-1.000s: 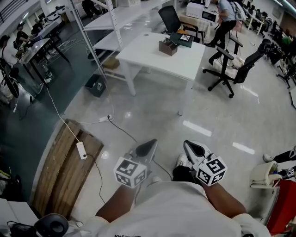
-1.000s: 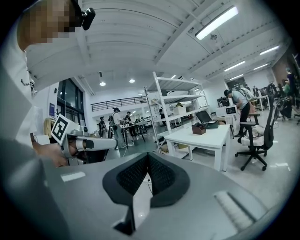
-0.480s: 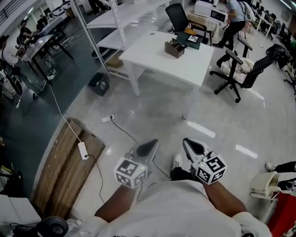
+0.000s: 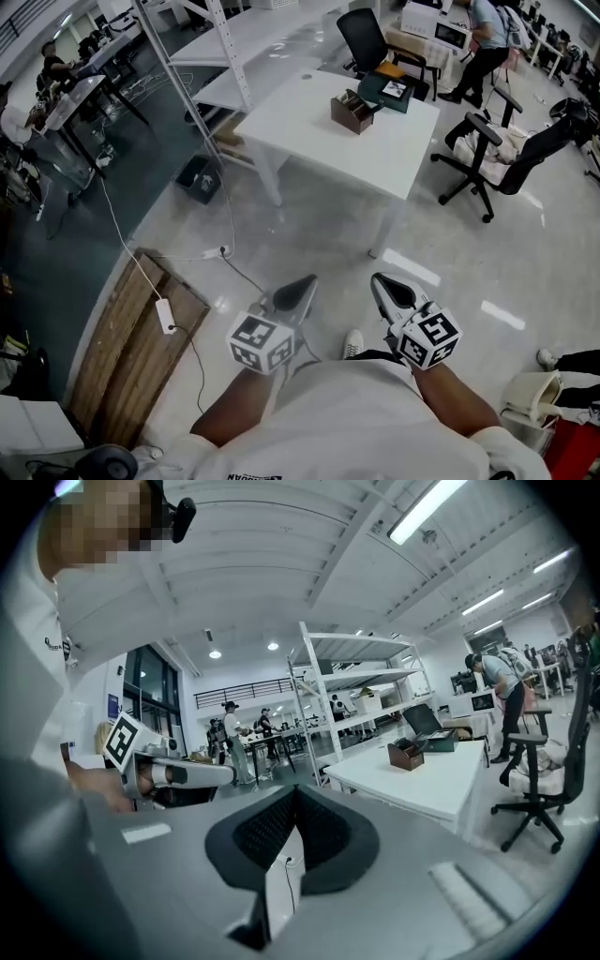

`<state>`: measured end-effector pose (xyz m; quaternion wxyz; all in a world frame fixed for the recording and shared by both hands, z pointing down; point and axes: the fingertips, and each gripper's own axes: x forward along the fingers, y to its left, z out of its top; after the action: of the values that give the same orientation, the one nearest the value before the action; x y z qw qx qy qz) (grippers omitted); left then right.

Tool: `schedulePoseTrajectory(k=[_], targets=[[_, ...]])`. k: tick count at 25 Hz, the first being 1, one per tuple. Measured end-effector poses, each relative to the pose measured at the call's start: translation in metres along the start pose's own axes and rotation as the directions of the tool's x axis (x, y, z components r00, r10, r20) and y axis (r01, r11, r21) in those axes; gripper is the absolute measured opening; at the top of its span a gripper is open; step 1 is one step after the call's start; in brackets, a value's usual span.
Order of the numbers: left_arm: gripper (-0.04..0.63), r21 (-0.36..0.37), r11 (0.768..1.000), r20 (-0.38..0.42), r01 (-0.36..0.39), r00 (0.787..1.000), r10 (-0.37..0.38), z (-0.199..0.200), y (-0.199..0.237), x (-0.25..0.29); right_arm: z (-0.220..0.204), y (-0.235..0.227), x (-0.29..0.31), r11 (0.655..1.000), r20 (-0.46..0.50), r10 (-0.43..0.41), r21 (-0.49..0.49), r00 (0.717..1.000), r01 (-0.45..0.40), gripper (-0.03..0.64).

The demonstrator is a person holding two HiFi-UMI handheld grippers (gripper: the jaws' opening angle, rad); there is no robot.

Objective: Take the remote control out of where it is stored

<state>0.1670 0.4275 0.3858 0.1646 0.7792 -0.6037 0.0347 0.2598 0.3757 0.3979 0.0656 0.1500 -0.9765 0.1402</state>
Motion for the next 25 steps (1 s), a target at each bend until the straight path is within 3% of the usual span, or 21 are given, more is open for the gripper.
schedulePoseTrajectory(k=[12, 25], targets=[[0.003, 0.021, 0.999, -0.021, -0.029, 0.999, 0.03, 0.021, 0.003, 0.08, 0.016, -0.085, 0.001, 0.999, 0.011, -0.002, 0.036, 1.0, 0.001, 0.006], [0.003, 0.001, 0.999, -0.048, -0.05, 0.998, 0.05, 0.023, 0.02, 0.1, 0.007, -0.104, 0.02, 0.997, -0.007, 0.023, 0.074, 1.0, -0.023, 0.006]])
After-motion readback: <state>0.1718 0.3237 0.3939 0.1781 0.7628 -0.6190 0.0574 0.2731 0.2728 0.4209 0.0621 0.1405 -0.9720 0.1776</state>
